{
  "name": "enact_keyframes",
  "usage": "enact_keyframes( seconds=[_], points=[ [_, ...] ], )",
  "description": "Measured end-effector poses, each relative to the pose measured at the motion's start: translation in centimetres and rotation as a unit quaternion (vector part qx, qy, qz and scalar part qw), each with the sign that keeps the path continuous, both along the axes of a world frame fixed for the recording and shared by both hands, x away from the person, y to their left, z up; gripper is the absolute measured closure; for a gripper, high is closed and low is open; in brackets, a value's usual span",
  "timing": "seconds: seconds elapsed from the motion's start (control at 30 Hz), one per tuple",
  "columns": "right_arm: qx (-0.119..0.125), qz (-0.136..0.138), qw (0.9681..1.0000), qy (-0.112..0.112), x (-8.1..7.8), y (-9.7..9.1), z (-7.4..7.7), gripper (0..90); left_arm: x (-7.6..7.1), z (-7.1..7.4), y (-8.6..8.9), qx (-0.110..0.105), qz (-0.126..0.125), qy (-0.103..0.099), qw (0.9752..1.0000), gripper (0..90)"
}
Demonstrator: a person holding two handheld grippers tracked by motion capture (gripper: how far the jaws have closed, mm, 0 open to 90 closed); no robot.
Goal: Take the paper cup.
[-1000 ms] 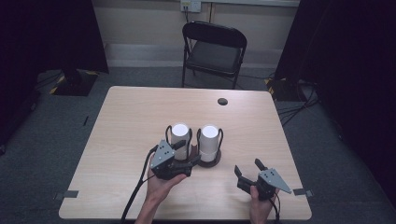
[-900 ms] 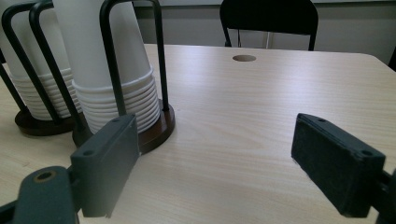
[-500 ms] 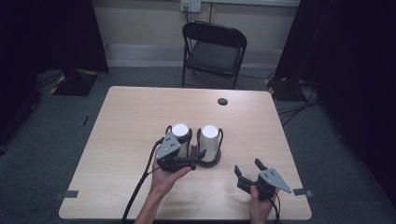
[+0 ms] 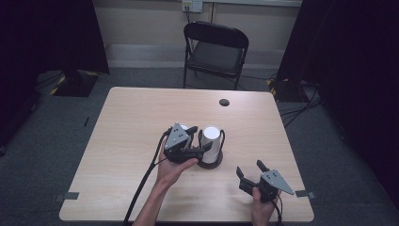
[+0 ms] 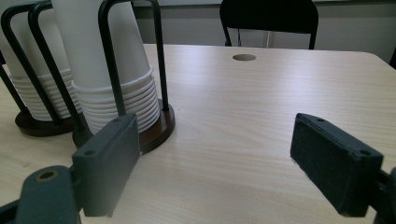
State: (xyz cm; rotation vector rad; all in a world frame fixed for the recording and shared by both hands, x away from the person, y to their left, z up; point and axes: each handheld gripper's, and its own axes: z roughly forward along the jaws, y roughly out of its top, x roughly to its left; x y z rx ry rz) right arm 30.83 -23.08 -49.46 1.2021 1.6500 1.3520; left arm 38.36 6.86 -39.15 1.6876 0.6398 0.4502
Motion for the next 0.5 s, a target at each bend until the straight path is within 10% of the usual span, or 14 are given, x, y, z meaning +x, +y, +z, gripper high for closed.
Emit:
enact_keyframes(
  seconds=[0.5],
  points=[
    [0.000, 0.009, 0.9999, 0.007, 0.1, 0.0, 0.0, 14.5, 3.0, -0.1, -1.9, 0.003, -0.010, 0.014, 0.9998, 23.3]
  ],
)
